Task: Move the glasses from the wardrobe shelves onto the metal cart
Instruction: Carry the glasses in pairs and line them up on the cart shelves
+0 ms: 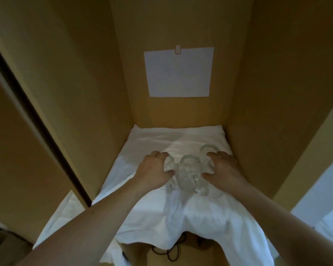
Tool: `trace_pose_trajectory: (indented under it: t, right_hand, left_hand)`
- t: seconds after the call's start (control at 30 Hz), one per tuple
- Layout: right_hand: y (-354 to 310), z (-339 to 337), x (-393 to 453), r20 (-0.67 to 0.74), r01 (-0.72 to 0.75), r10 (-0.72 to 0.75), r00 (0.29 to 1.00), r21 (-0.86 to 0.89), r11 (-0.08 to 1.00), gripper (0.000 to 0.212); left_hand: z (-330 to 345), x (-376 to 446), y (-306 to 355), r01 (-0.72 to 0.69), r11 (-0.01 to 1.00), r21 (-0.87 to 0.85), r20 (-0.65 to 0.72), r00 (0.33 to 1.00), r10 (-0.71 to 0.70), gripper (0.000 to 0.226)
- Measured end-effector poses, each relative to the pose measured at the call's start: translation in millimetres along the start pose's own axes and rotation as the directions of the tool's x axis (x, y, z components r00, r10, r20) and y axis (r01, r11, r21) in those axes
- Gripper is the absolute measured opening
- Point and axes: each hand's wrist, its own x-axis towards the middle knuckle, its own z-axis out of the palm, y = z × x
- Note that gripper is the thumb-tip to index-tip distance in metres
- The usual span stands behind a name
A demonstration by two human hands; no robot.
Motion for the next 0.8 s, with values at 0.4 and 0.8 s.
trace_pose_trajectory:
  t: [0.4, 0.8]
  right_hand:
    - [14, 6, 29, 0.132, -0.071, 0.058, 0.99, 0.099, 0.993, 0.077]
    - [8, 22, -7, -0.035, -0.095, 0.1, 0.994, 0.132, 0.987, 0.07]
  left_hand:
    - [14, 75, 13, 0.15, 0.975, 0.166, 0.295, 0.936, -0.195, 0.087]
    - [4, 62, 6, 0.129, 0.981, 0.148, 0.293, 0.941, -0.168, 0.108]
